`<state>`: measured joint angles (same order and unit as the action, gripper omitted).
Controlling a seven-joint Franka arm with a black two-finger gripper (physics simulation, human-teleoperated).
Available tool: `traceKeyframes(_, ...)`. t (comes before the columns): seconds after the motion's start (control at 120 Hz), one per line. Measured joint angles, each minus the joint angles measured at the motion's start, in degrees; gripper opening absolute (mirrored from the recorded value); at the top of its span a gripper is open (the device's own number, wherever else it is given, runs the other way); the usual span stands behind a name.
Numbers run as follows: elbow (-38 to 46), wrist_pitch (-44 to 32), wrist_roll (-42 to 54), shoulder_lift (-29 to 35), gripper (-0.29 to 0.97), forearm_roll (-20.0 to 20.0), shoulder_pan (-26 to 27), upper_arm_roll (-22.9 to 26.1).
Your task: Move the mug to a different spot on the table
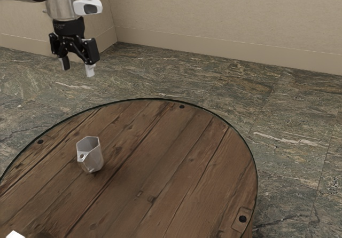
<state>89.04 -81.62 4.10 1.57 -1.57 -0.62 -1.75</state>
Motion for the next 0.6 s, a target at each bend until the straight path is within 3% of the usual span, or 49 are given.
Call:
traceKeyframes(0.3, 1.69, -3.38, 0.78, 1.87, 0.68, -0.15, 0.62, -0.29)
traceKeyframes(0.6, 37.46, -17.75, 1.44, 20.03, 0.68, -0.19, 0.90, -1.18)
